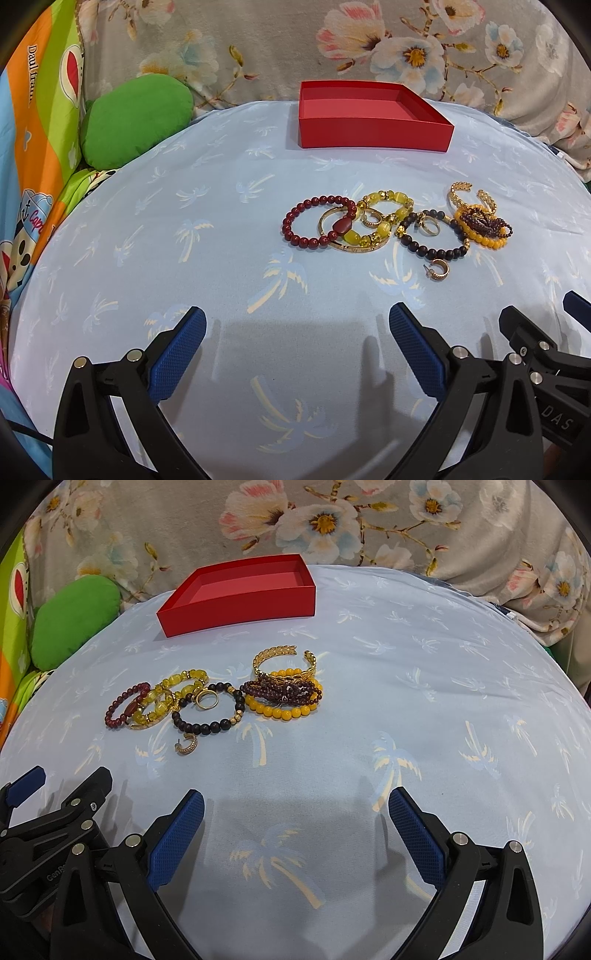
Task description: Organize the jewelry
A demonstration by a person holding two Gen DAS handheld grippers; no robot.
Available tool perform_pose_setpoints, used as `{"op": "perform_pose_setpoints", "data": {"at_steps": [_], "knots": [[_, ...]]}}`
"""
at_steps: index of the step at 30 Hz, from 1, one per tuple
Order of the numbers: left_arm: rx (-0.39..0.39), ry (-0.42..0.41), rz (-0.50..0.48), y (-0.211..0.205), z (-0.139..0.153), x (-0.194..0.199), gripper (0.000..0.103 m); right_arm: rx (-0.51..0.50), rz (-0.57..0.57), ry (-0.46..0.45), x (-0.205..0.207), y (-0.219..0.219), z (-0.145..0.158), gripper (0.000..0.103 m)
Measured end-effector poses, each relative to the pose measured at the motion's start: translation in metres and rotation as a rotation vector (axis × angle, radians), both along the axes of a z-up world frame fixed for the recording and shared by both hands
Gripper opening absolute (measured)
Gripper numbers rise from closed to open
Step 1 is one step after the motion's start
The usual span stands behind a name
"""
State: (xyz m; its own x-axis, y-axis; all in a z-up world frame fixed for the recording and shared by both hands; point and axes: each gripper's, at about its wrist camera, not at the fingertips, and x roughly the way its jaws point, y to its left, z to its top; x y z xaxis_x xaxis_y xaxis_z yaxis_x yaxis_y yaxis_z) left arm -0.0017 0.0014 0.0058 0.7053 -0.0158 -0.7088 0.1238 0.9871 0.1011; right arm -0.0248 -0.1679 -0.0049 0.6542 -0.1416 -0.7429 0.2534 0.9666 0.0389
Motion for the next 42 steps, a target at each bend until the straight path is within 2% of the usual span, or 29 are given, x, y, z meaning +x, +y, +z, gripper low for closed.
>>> {"op": "perform_pose_setpoints", "data": {"at_steps": [34, 42], "knots": [[-0.001, -0.002, 0.001, 0.000, 0.000, 0.000, 0.095, 0.001, -0.002, 0.000, 0.000, 0.001, 0.000, 0.097], [0.001, 0.014, 0.017, 0.002, 0.003, 0.004, 0.095, 0.043, -0.019, 0.017, -0.002, -0.011, 0.001, 0.097]]}}
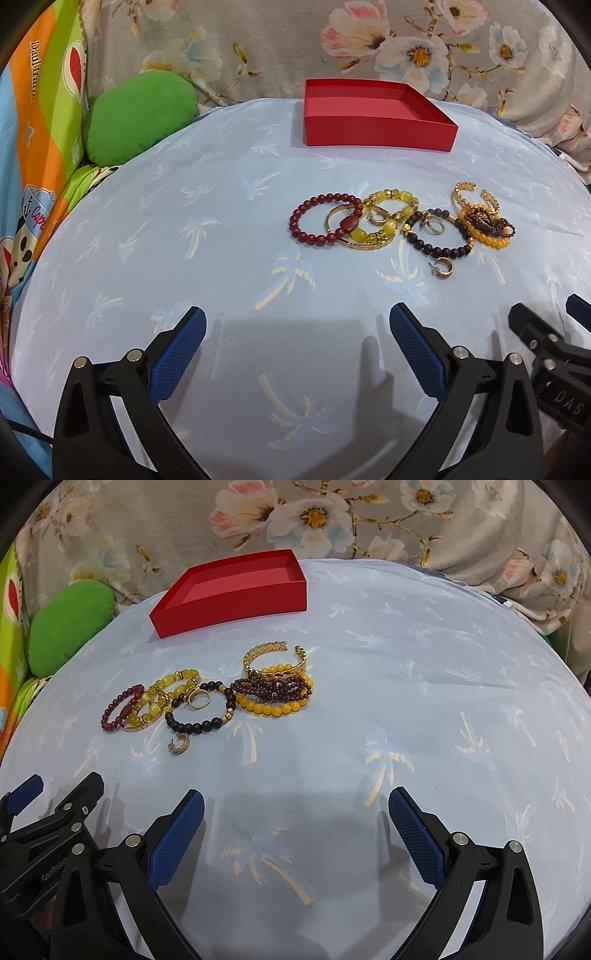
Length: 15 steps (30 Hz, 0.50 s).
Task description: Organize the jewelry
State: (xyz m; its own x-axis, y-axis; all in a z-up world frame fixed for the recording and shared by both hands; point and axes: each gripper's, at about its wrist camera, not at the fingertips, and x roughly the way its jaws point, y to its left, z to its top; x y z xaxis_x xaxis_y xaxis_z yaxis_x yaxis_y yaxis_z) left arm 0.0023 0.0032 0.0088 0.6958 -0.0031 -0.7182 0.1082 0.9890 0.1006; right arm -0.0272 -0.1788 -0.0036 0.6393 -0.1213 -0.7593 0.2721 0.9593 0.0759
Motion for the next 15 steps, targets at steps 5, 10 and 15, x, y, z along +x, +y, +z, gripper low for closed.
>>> {"op": "perform_pose_setpoints", "data": {"at_steps": [5, 10, 15], "knots": [[-0.032, -0.006, 0.011, 0.018, 0.009, 0.006, 0.095, -0.023, -0.003, -0.031, -0.001, -0.006, 0.013, 0.096], [-0.063, -0.009, 0.041, 0.036, 0.020, 0.026, 0.095, -0.053, 0.012, -0.039, 0.009, -0.007, 0.021, 0.096], [-0.090, 0.008, 0.058, 0.044, 0.021, 0.045, 0.095, -0.044, 0.025, -0.042, 0.022, -0.005, 0.026, 0.096]]}}
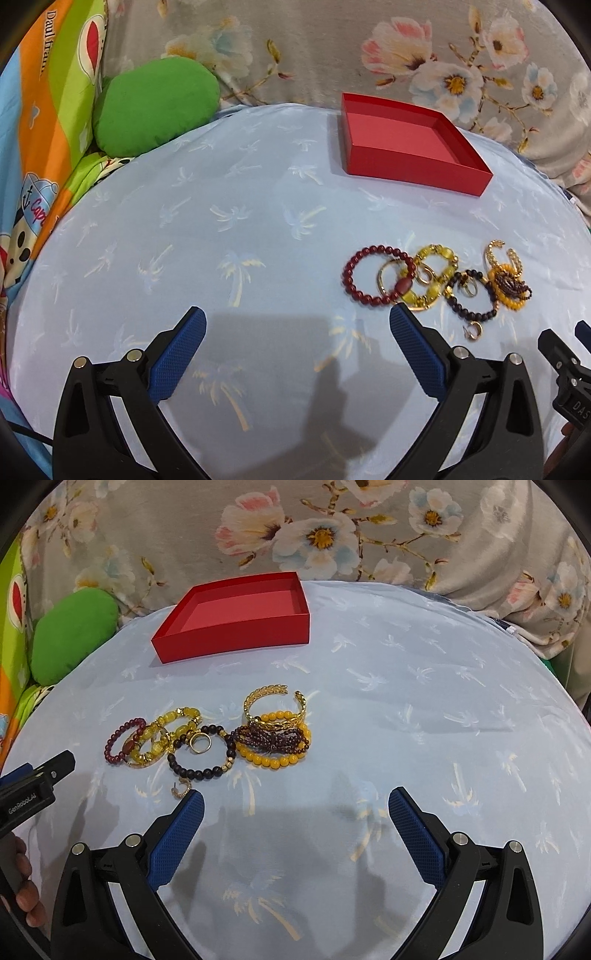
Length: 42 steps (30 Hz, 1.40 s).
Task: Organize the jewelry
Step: 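Grasp the dark red bead bracelet with the left gripper while the right grasps the gold twisted cuff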
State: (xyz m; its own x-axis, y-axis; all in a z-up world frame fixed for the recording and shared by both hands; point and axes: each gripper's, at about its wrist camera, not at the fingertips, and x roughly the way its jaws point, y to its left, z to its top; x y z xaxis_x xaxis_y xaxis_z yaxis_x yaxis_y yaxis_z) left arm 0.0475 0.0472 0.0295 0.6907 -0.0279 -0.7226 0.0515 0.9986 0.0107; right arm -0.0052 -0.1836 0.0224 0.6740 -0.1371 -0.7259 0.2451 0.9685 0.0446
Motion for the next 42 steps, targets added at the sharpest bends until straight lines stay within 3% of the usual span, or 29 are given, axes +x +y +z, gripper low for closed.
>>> {"op": "perform_pose_setpoints", "data": {"at_steps": [4, 9, 16, 22, 26, 33, 42], "knots": [[0.019, -0.005, -0.023, -0.010, -0.001, 0.017, 0.095, -0.001, 0.002, -0.001, 0.012, 0.001, 0.005, 0.096], [0.025, 0.027, -0.058, -0.020, -0.014, 0.042, 0.080, 0.005, 0.008, 0.010, 0.023, 0.002, 0.004, 0.096], [0.015, 0.074, -0.081, -0.023, -0.033, 0.057, 0.047, 0.027, 0.002, 0.025, 0.033, 0.000, -0.001, 0.096], [0.026, 0.049, -0.109, -0.028, -0.033, 0.057, 0.030, 0.042, 0.000, 0.046, 0.039, 0.001, -0.008, 0.096], [0.021, 0.045, -0.124, -0.031, -0.033, 0.055, 0.008, 0.042, 0.004, 0.057, 0.040, 0.004, -0.012, 0.096], [-0.012, 0.051, -0.133, -0.028, -0.026, 0.047, 0.008, 0.037, 0.013, 0.049, 0.039, 0.007, -0.007, 0.095], [-0.061, 0.000, -0.154, -0.023, 0.007, 0.029, 0.008, 0.087, 0.014, 0.048, 0.052, -0.004, -0.001, 0.083]]}}
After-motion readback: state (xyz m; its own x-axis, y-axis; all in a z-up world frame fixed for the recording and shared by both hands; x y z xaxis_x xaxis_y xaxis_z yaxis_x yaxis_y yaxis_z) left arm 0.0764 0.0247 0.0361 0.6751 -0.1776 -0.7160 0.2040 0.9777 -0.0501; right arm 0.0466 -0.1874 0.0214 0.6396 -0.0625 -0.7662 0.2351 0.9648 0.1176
